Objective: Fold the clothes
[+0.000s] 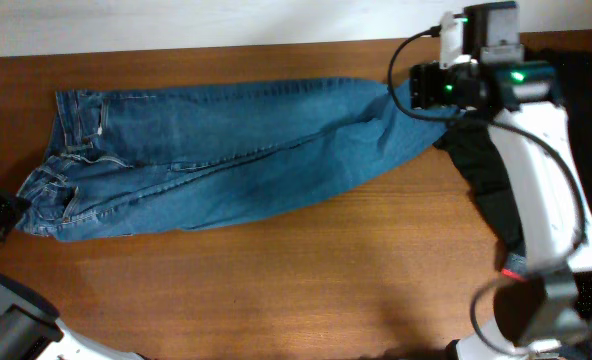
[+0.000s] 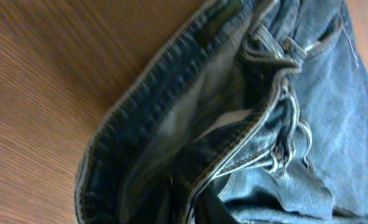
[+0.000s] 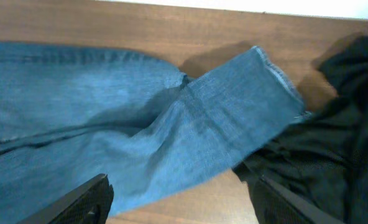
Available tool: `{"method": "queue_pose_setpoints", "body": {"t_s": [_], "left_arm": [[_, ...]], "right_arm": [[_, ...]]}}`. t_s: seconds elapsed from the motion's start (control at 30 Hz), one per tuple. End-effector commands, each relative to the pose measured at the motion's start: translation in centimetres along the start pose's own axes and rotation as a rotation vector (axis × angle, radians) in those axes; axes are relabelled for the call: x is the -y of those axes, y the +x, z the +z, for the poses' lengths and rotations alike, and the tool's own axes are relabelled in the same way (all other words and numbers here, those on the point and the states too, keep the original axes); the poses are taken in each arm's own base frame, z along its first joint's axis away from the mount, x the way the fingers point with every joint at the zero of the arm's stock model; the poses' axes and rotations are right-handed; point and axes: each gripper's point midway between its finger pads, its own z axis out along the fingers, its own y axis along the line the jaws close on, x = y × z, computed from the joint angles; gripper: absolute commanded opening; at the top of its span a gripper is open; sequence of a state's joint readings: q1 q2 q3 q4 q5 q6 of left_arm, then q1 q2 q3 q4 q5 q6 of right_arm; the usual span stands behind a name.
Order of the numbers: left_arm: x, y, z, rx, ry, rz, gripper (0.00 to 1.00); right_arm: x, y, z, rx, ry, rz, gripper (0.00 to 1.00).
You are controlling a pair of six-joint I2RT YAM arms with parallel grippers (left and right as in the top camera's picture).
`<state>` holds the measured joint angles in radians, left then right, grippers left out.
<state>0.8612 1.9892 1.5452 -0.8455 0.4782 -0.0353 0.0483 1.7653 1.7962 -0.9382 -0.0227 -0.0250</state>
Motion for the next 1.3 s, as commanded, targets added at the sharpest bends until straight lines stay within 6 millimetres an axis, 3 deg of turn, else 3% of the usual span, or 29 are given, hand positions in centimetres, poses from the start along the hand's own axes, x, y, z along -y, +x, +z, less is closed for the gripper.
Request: {"method": "queue_pose_setpoints", "body": {"t_s": [0.0,0.2,0.4,0.67,0.77,0.87,0.9,1.0,1.07,1.17,1.27], "left_arm": [[-0.7,-1.7,-1.8,0.064,-0.044,-0.015,0.18],[-0.7,-1.2,-1.7,0.045,-0.044,-0.023,0.18],[-0.7,-0.6,-1.7,0.022,-0.045,-0.034,0.18],[-0.7,0.0,-1.7,-0.001,-0.046,-0.045,0.18],[-0.7,0.0,-1.7,-0.003,-0.046,-0.046,0.18],[-0.7,0.1,-1.7,-0.005,-0.046,-0.047,0.18],[-0.7,0.1,-1.7,-0.005,-0.046,-0.047,0.18],[-0.7,0.1,-1.7,-0.005,-0.046,-0.047,0.18],[-0.7,0.1,-1.7,-0.005,-0.046,-0.047,0.18],[-0.7,0.0,-1.7,-0.004,-0.046,-0.046,0.18],[-0.7,-0.1,-1.7,0.0,-0.046,-0.045,0.18]], "right_arm": [[0.5,1.2,5.5,-0.077,0.01,0.009,0.78],[0.3,2.1,12.2,-0.107,0.001,0.017,0.79],[0.4,3.8,17.2,-0.141,0.007,0.096,0.79],[0.5,4.7,20.3,-0.144,0.014,0.162,0.77],[0.5,5.2,20.8,-0.156,0.015,0.169,0.59],[0.5,5.9,20.7,-0.184,0.021,0.169,0.09],[0.7,6.3,20.6,-0.199,0.029,0.169,0.04],[1.9,6.8,19.3,-0.233,0.098,0.185,0.04],[2.7,6.2,17.5,-0.232,0.146,0.185,0.04],[3.1,4.5,13.1,-0.223,0.176,0.181,0.04],[2.7,4.3,7.7,-0.269,0.173,0.175,0.04]]}}
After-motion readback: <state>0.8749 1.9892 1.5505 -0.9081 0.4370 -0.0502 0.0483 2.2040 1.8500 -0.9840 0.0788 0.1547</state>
